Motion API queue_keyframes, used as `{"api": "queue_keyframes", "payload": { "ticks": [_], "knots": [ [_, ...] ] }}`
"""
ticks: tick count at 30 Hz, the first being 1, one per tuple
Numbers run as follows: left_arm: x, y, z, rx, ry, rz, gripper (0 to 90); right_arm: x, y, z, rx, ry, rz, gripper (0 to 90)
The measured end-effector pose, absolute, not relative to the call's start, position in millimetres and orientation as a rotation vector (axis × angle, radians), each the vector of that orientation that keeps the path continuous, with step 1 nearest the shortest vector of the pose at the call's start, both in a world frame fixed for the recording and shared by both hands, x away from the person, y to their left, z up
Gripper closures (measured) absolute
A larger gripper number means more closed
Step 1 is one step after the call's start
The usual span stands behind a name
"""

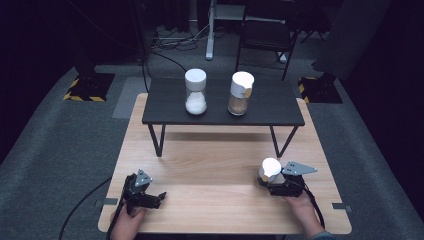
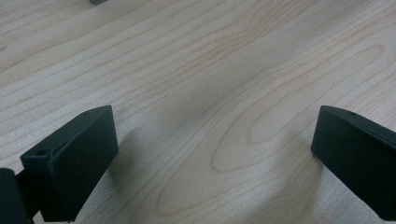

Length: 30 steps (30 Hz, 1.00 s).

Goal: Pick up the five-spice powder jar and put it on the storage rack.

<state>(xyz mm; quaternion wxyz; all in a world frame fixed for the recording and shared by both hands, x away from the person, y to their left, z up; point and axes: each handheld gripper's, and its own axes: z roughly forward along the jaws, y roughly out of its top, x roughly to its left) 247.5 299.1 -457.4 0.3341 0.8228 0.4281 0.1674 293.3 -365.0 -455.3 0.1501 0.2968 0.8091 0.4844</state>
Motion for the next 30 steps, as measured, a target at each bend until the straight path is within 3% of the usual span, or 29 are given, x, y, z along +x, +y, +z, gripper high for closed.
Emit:
{"api": "queue_keyframes", "payload": {
  "ticks": [13,30],
  "knots": [
    [248,298,-458,2.139,1.134,0.444,0.5,293,-365,-430,0.859,2.307,1.414,29.5],
    [248,298,-458,2.138,1.137,0.445,0.5,300,-357,-334,0.776,2.234,1.417,29.7]
  ]
}}
